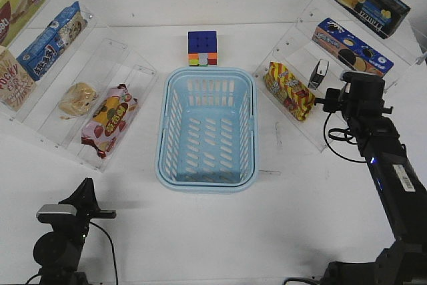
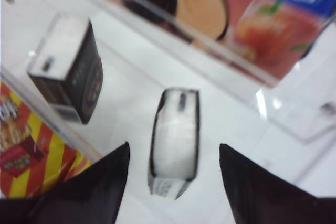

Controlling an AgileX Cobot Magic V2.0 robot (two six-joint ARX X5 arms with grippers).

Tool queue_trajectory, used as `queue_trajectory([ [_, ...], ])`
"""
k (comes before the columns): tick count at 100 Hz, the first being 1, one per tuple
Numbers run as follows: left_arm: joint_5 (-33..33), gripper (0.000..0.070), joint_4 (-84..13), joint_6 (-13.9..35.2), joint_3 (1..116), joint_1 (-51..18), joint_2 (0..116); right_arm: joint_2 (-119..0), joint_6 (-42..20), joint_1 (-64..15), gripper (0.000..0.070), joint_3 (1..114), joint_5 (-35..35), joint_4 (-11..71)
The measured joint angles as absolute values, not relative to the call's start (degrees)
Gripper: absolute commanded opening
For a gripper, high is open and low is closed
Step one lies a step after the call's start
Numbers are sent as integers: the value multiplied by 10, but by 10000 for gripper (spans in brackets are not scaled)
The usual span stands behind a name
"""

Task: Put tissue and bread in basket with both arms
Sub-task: 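Reach the right gripper to the black tissue pack on the shelf and grasp it, then carry the tissue pack over the basket and release it inside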

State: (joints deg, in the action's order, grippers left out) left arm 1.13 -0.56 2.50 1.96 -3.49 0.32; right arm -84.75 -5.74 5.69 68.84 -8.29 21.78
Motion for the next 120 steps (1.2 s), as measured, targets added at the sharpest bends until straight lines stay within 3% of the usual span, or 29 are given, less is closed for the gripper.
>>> queue_trajectory([
  [4, 11, 1, -6, 25, 20, -35, 3, -854, -57, 57, 297, 688, -77, 213],
  [14, 11, 1, -6, 25, 20, -35, 3, -864, -57, 57, 0, 688, -75, 203],
  [48, 11, 1, -6, 25, 20, -35, 3, -820, -42, 57, 0, 702, -78, 227],
  [63, 11, 1, -6, 25, 20, -35, 3, -718, -42, 36, 0, 717, 8, 219],
  [84, 11, 1, -6, 25, 20, -35, 3, -661, -69, -71, 0, 726, 222, 180],
  [102, 11, 1, -6, 25, 20, -35, 3, -724, -58, -212, 0, 725, 233, 187],
  [107, 11, 1, -6, 25, 20, -35, 3, -743, -53, -243, 47, 724, 227, 188],
  [116, 11, 1, -6, 25, 20, -35, 3, -772, -45, -280, 274, 724, 225, 187],
  [120, 11, 1, -6, 25, 20, -35, 3, -783, -43, -289, 330, 724, 223, 187],
])
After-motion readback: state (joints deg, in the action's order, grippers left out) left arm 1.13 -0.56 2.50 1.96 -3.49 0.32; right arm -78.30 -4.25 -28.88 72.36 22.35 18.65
